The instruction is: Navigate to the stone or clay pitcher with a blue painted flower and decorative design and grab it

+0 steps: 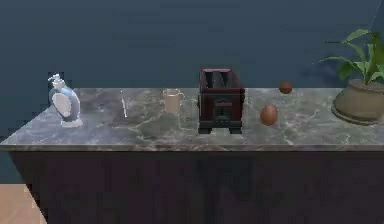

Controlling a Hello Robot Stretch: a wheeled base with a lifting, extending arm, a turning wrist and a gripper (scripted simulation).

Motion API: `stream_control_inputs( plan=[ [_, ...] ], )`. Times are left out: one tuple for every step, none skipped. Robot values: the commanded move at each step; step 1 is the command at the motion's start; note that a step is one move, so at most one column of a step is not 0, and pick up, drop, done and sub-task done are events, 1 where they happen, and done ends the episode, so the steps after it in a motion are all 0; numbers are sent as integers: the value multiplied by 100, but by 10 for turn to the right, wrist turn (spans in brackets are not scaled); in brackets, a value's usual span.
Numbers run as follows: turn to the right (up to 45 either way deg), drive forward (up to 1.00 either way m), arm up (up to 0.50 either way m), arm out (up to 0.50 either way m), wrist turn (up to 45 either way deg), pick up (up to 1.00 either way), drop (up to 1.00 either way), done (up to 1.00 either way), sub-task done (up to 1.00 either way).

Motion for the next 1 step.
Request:
stream_control_inputs(
  plan=[
    [450, 0, 0, 0, 0, 0, 0, 0, 0]
  ],
)
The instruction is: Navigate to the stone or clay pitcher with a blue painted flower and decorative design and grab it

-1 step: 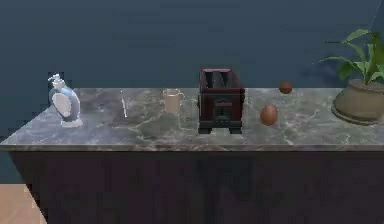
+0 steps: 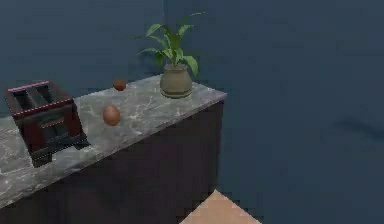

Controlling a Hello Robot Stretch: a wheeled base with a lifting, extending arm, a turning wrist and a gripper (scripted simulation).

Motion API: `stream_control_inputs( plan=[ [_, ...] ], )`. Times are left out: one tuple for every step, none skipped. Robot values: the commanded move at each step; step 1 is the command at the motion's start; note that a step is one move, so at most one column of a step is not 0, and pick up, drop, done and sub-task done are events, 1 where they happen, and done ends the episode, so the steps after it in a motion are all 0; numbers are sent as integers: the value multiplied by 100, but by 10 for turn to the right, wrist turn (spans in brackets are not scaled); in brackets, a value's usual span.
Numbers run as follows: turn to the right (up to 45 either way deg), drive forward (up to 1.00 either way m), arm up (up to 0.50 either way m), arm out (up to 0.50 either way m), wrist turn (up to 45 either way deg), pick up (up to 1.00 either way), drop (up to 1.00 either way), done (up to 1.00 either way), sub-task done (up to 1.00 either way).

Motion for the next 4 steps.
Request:
stream_control_inputs(
  plan=[
    [450, 0, 0, 0, 0, 0, 0, 0, 0],
    [450, 0, 0, 0, 0, 0, 0, 0, 0],
    [270, 0, 0, 0, 0, 0, 0, 0, 0],
    [0, 100, 0, 0, 0, 0, 0, 0, 0]
  ],
)
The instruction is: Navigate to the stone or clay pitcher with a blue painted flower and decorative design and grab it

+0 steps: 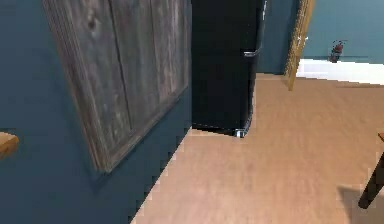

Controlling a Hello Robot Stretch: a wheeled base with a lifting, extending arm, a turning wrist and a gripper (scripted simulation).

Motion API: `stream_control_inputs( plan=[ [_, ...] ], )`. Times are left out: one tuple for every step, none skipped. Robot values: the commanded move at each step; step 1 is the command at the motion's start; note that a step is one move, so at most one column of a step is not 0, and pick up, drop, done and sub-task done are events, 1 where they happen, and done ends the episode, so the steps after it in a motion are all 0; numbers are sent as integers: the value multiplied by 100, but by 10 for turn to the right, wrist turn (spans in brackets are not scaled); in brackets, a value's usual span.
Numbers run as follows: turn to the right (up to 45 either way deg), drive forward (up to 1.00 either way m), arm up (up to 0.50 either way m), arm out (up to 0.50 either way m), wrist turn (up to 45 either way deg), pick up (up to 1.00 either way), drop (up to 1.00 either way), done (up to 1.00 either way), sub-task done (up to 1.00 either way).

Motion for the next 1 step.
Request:
stream_control_inputs(
  plan=[
    [0, 40, 0, 0, 0, 0, 0, 0, 0]
  ],
)
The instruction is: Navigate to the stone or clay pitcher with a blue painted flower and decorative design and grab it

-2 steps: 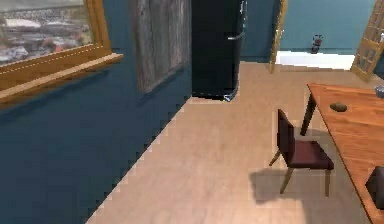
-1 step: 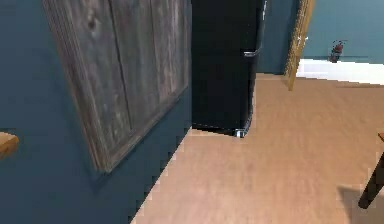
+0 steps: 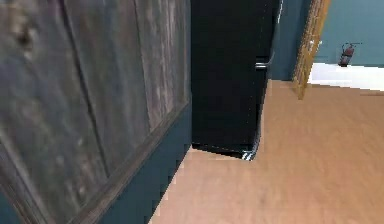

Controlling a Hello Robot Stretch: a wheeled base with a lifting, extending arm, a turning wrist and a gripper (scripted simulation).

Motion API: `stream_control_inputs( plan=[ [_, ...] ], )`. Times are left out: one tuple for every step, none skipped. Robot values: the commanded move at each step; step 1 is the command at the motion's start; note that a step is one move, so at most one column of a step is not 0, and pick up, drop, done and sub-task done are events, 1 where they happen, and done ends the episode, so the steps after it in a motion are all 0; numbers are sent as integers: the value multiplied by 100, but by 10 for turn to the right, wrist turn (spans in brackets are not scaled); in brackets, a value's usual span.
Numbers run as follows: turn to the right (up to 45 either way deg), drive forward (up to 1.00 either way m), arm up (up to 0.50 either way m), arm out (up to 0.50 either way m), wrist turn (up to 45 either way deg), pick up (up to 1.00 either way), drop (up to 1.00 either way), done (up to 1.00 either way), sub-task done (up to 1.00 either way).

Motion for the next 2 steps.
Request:
stream_control_inputs(
  plan=[
    [150, 0, 0, 0, 0, 0, 0, 0, 0],
    [0, 30, 0, 0, 0, 0, 0, 0, 0]
  ],
)
